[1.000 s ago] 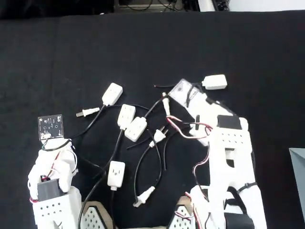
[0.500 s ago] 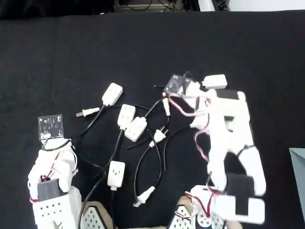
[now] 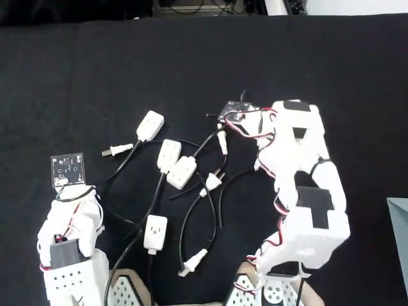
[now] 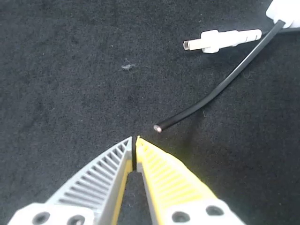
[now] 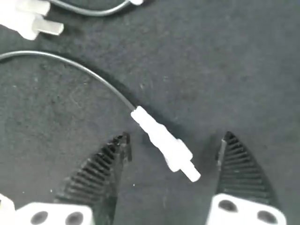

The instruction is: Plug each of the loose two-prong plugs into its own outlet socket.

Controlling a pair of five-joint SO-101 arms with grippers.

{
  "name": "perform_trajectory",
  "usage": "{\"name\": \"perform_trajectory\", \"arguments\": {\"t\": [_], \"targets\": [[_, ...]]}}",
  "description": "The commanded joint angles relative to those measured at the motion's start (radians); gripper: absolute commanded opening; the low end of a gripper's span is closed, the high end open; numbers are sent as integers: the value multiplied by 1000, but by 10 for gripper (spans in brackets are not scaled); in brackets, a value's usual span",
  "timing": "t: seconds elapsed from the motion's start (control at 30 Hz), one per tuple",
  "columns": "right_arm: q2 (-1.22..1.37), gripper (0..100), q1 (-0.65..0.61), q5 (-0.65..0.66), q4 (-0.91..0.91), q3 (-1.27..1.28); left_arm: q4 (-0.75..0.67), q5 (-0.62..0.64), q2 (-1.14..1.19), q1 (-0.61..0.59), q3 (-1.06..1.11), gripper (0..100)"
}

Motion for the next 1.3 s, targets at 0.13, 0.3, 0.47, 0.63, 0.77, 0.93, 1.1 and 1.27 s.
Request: {"name": "perform_trajectory", "arguments": {"t": [0.13, 0.3, 0.47, 0.63, 0.77, 0.93, 1.1, 1.27], "targets": [[33, 292, 23, 46, 6, -44, 9, 3, -3, -10, 18, 30], [62, 105, 20, 46, 6, -42, 9, 3, -3, -10, 18, 30], [65, 19, 28, 46, 29, -44, 9, 3, -3, -10, 18, 30], [27, 11, 20, 43, 124, -90, 9, 3, -3, -10, 18, 30], [-51, 11, 20, 23, 140, -101, 9, 3, -3, -10, 18, 30], [-133, 11, 18, -133, 135, -97, 9, 3, -3, -10, 18, 30], [-225, 11, 17, -238, 140, -97, 9, 3, -3, -10, 18, 30], [-366, 11, 17, -345, 133, -104, 9, 3, -3, -10, 18, 30]]}}
